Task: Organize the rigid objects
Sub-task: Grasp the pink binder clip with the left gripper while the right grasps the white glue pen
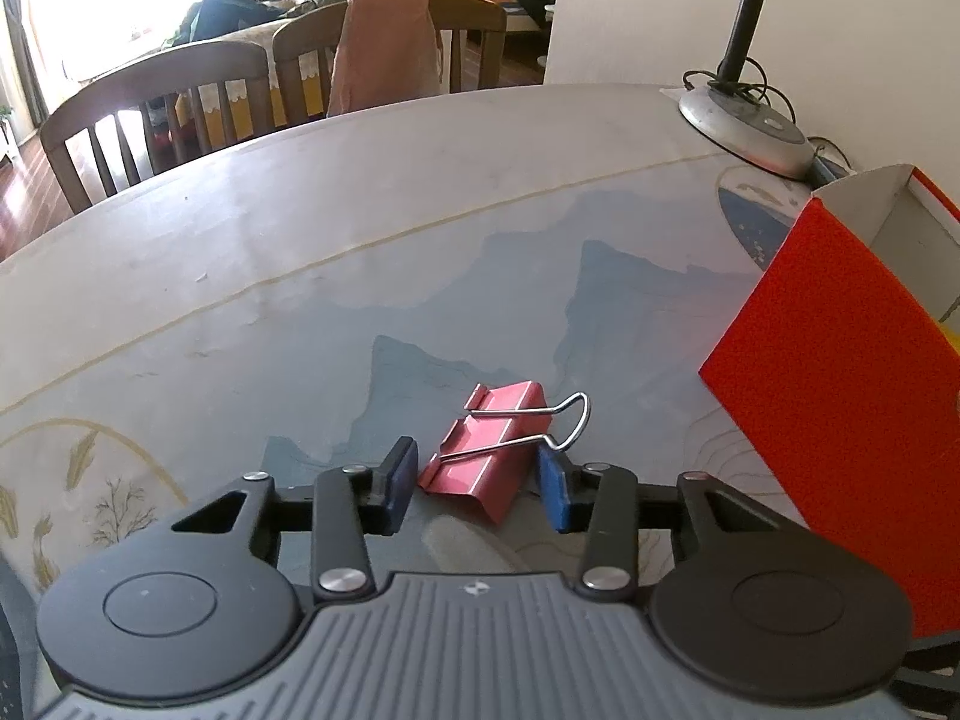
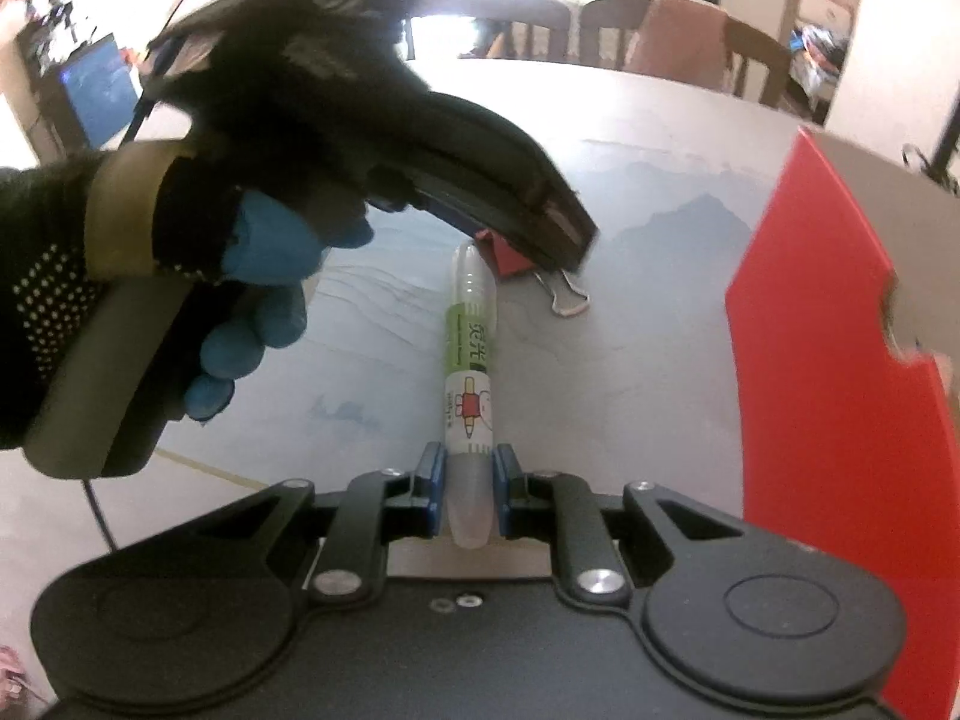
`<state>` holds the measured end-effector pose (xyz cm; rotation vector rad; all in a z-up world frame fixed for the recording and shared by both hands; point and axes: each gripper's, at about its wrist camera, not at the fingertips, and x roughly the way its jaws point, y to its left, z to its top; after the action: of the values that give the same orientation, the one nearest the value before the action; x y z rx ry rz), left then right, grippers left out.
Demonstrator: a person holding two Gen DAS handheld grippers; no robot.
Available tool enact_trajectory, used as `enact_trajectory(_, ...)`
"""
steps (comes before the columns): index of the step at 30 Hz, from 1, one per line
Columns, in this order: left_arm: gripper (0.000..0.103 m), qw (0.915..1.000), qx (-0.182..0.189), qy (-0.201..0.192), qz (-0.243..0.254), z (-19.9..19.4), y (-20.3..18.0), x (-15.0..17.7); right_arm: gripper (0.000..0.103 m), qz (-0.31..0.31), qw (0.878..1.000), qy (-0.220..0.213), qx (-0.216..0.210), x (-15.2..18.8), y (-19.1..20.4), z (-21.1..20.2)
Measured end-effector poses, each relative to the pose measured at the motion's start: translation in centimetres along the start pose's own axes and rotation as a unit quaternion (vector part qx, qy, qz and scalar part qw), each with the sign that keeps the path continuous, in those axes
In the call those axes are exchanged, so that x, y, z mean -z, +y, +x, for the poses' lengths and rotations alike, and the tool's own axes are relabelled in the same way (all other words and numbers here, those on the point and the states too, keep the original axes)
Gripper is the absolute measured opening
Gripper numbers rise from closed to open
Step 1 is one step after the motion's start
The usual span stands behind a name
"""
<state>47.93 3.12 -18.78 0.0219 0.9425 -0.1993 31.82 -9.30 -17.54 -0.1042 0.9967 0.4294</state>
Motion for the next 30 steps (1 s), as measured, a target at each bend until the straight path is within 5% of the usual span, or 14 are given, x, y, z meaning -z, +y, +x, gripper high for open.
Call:
enact_trajectory(14,0.031,0.9995,0.005,-0.002,-0.030,-2.8,1.2,1.5,0.015,0.166,0.984,-0.003,-0.067,2.2,-4.1,-6.1)
enact_trajectory(30,0.028,0.9978,0.024,-0.023,-0.058,-9.1,1.6,4.2,0.015,0.205,0.974,-0.070,-0.060,1.5,-6.3,-12.1)
